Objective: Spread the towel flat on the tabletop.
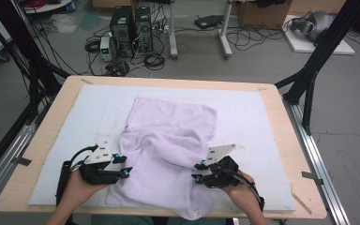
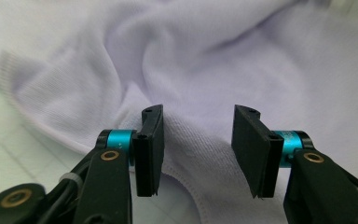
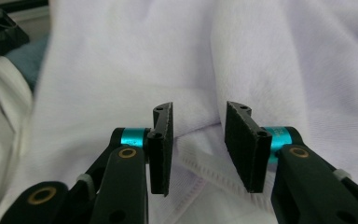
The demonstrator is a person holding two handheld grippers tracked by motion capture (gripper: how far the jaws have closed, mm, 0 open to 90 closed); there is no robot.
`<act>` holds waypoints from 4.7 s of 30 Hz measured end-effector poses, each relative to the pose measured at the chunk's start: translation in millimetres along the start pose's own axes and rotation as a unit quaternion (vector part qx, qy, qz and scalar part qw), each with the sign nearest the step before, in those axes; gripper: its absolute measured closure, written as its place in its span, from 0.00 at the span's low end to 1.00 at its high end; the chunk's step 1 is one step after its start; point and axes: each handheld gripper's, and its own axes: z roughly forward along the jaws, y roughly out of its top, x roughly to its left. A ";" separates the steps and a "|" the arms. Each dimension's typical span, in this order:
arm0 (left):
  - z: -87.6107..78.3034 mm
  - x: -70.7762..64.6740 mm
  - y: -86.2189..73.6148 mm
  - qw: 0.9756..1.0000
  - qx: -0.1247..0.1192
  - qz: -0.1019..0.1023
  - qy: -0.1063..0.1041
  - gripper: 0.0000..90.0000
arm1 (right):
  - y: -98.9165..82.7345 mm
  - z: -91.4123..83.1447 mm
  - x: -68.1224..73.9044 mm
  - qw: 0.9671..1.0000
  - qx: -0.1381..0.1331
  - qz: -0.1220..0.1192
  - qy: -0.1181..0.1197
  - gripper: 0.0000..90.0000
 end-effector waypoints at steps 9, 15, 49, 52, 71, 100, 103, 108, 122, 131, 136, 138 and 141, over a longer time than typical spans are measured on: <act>15.8 -5.2 -16.5 1.000 0.018 0.009 -0.020 0.93 | -9.1 23.7 -7.7 0.999 0.037 0.018 0.013 0.86; -7.5 -16.5 -18.5 1.000 -0.001 0.012 -0.020 0.95 | -9.9 9.0 1.5 0.999 0.017 0.012 0.031 0.94; 9.0 -16.8 -22.4 0.999 0.016 0.037 -0.016 0.96 | -23.7 17.4 -0.3 0.999 0.018 0.032 0.011 0.96; -3.4 -20.9 -26.0 0.999 0.004 0.033 -0.016 0.97 | -23.0 11.3 6.3 0.999 0.006 0.028 0.017 0.97; -14.5 -8.6 -21.4 1.000 -0.030 0.007 0.007 0.63 | -9.4 -14.4 2.3 0.999 -0.008 0.012 -0.030 0.76; -49.1 -25.7 -24.1 0.999 -0.036 0.018 -0.001 0.70 | -7.2 -34.3 12.8 1.000 -0.014 0.000 -0.026 0.82; -31.5 -12.5 -20.7 0.999 -0.038 0.004 0.008 0.63 | -9.5 -21.1 -7.3 0.999 -0.006 0.023 -0.033 0.76; 7.1 -1.3 -22.6 1.000 0.020 0.004 0.001 0.67 | -18.5 10.4 -21.8 0.998 0.051 0.038 -0.028 0.81; -26.8 -27.5 -25.5 1.000 -0.012 0.018 -0.009 0.97 | -25.5 -32.4 12.3 1.000 0.005 0.020 0.010 0.98; -34.8 -14.3 -14.3 0.999 -0.039 0.003 0.009 0.64 | -16.2 -46.8 6.8 0.999 -0.016 0.016 -0.024 0.84; -6.0 6.8 -9.4 0.999 -0.021 -0.016 0.025 0.61 | -24.5 -16.4 -10.0 0.999 0.017 0.037 -0.033 0.76; 1.4 14.6 -8.0 0.999 -0.016 -0.021 0.034 0.58 | -29.7 -10.7 -17.1 0.997 0.023 0.056 -0.038 0.75; 9.0 25.5 -6.1 0.999 -0.011 -0.036 0.038 0.58 | -32.1 -10.3 -28.0 0.995 0.023 0.070 -0.061 0.71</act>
